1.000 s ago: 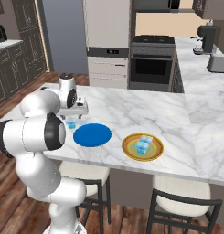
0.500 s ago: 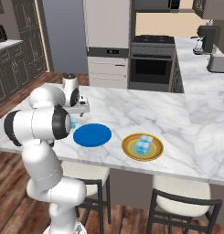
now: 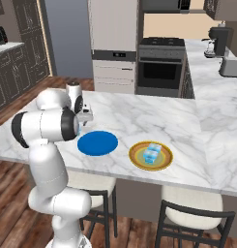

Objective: Place two yogurt containers on each plate.

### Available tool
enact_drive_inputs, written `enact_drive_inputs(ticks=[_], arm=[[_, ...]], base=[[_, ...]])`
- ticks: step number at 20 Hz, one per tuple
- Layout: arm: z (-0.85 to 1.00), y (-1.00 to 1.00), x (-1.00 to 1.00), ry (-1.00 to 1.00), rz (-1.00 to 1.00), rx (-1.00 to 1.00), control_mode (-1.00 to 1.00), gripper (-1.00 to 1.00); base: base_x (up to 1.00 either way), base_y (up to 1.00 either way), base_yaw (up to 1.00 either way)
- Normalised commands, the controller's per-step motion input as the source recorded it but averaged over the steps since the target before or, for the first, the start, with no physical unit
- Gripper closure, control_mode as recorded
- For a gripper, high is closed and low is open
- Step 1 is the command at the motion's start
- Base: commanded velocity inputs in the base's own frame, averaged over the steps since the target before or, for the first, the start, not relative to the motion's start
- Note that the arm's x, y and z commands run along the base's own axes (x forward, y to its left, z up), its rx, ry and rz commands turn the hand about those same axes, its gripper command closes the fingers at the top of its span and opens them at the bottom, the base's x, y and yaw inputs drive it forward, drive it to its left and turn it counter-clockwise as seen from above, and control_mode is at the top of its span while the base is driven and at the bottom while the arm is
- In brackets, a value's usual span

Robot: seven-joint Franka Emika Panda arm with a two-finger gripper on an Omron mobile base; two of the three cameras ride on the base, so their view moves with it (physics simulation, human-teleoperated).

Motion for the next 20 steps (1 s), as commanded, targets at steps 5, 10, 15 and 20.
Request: enact_drive_inputs(ticks=[5, 10, 15, 20], arm=[[-0.18, 0.21, 0.26, 0.0, 0.0, 0.0, -1.0, -1.0], [-0.11, 0.21, 0.33, 0.01, 0.0, 0.0, -1.0, -1.0], [-0.07, 0.09, 0.13, 0.05, 0.0, 0.0, -1.0, -1.0], [-0.15, 0.0, 0.09, 0.02, 0.0, 0.0, -1.0, -1.0]], base=[[0.0, 0.0, 0.0], [0.0, 0.0, 0.0], [0.0, 0.0, 0.0], [0.0, 0.0, 0.0]])
